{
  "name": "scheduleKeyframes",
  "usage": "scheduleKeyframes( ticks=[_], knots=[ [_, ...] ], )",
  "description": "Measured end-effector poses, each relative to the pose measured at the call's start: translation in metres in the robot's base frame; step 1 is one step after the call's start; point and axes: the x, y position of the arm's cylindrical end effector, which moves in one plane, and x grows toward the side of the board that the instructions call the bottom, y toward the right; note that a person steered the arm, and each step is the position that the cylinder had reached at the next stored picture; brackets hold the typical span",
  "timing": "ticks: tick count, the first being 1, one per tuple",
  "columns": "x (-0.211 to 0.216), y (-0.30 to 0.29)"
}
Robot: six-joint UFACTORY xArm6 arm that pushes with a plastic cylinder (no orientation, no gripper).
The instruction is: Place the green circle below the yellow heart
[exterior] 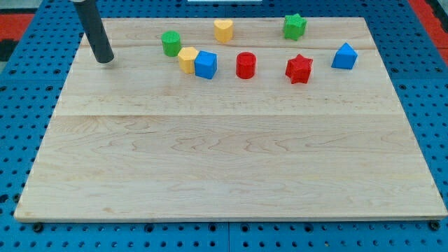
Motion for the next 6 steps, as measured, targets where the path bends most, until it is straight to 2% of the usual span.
scheduleKeyframes(
  ticks=[3, 4, 6],
  knots=[
    [-0.012, 0.017],
    [-0.035, 0.104],
    [-0.023, 0.235]
  ],
)
